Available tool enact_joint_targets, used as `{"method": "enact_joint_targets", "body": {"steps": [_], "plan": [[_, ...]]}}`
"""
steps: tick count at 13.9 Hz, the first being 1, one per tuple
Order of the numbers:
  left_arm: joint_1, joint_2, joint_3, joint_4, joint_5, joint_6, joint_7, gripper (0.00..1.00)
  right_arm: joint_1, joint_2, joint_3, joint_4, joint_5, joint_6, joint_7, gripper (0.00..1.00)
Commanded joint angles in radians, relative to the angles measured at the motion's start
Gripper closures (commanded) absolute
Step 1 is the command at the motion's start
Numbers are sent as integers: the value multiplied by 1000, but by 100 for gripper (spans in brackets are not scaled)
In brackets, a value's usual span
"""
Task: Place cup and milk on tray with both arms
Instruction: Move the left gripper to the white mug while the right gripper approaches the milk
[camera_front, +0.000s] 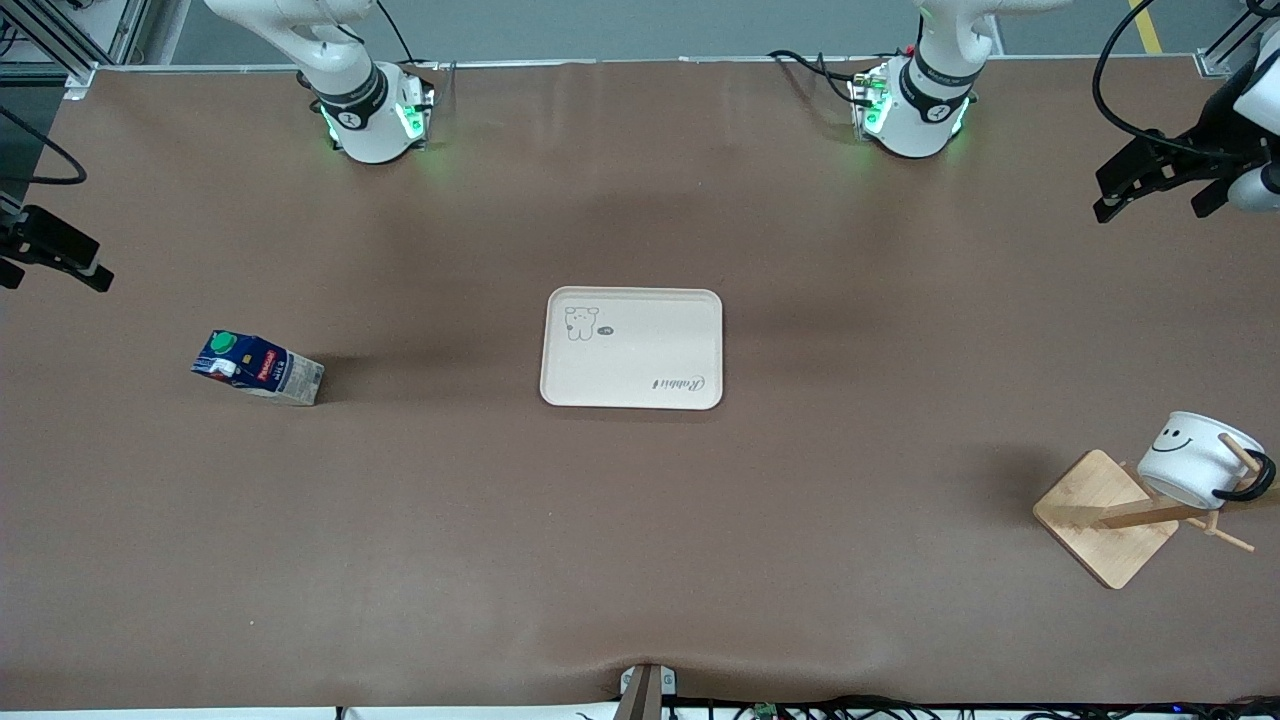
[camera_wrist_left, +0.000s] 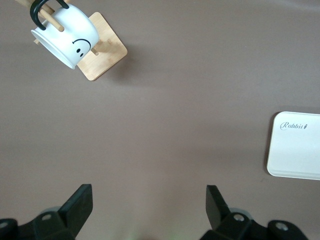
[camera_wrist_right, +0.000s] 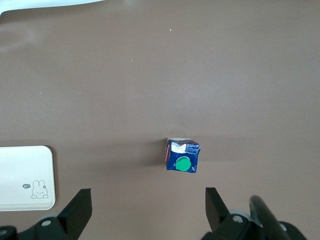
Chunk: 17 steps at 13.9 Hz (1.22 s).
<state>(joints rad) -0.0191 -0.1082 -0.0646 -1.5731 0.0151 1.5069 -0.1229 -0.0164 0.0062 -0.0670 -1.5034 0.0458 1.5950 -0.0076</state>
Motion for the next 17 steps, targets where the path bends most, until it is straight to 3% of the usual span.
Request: {"method": "enact_joint_targets", "body": {"steps": [1, 8, 12, 17], "plan": [[21, -1, -1, 10, -9, -14, 17, 0, -27, -2, 16, 0, -11, 2, -12, 0], [76, 44, -1, 53, -17, 1, 16, 0, -36, 3, 16, 0, -4, 3, -12, 0], [168, 35, -4, -28, -14, 119, 57, 0, -34, 8, 16, 0, -1, 3, -12, 0], [273, 13, -4, -241, -61, 425, 157, 0, -28, 11, 18, 0, -6, 6, -14, 0]]}}
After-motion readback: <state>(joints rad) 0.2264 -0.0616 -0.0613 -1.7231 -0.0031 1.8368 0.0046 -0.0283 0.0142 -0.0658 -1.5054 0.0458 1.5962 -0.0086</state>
